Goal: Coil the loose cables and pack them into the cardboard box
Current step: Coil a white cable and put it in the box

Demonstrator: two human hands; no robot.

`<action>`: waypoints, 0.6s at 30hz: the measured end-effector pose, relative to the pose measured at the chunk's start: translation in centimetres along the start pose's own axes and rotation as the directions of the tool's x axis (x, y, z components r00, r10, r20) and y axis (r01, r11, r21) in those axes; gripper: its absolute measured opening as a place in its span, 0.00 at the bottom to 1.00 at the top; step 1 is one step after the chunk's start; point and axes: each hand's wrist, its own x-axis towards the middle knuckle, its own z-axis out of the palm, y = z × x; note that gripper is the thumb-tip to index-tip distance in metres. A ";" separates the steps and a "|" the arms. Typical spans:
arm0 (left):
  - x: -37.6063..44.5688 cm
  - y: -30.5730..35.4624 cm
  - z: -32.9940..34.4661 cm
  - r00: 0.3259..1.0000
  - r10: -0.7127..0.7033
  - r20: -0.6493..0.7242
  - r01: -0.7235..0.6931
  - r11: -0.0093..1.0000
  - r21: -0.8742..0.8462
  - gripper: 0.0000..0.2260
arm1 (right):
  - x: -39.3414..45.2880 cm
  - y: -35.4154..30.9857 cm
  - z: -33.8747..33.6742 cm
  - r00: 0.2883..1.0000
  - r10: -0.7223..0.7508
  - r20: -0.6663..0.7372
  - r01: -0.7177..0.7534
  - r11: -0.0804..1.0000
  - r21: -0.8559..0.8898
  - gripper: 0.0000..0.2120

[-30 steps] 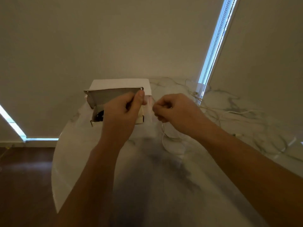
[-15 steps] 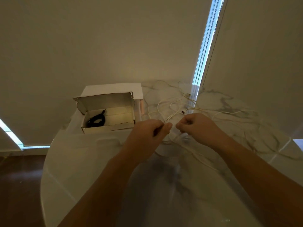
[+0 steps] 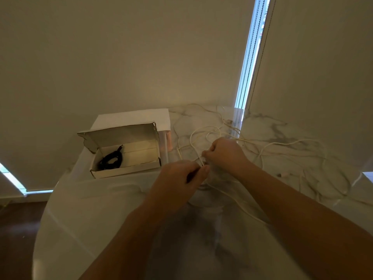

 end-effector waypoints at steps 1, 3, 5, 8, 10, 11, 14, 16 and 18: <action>0.0 -0.1 0.0 1.000 -0.003 0.001 0.003 1.000 0.001 0.22 | 0.3 -0.2 0.2 1.000 0.007 0.008 -0.006 1.000 -0.021 0.15; 0.1 -0.2 0.0 1.000 -0.001 0.001 0.001 1.000 -0.002 0.22 | 0.8 -0.5 0.3 0.999 0.016 0.045 -0.013 0.997 -0.071 0.14; 0.1 -0.1 0.0 1.000 -0.003 0.008 0.003 1.000 -0.002 0.22 | 0.9 -0.7 0.1 0.997 0.019 0.081 -0.010 0.994 -0.107 0.11; 0.1 0.0 0.1 1.000 -0.008 0.025 0.008 1.000 -0.001 0.23 | 0.8 -0.9 -0.5 0.993 0.053 0.106 -0.038 0.990 -0.138 0.09; 0.1 0.2 0.1 0.999 -0.011 0.032 0.011 1.000 -0.002 0.24 | 0.8 -1.0 -0.8 0.989 0.080 0.126 -0.059 0.985 -0.164 0.11; 0.1 0.3 0.1 0.999 -0.014 0.034 0.014 1.000 -0.005 0.24 | 0.9 -1.0 -0.9 0.987 0.088 0.136 -0.065 0.984 -0.168 0.12; 0.1 0.6 0.0 0.999 -0.025 0.032 0.026 1.000 -0.010 0.24 | 1.0 -0.9 -0.9 0.984 0.097 0.149 -0.072 0.983 -0.167 0.14; 0.0 0.7 0.0 0.999 -0.022 0.026 0.023 1.000 -0.014 0.25 | 0.8 -0.9 -0.9 0.985 0.094 0.146 -0.068 0.982 -0.176 0.15; 0.0 0.6 0.0 1.000 -0.018 0.016 0.018 1.000 -0.014 0.24 | 0.7 -0.8 -1.0 0.986 0.085 0.142 -0.062 0.985 -0.158 0.15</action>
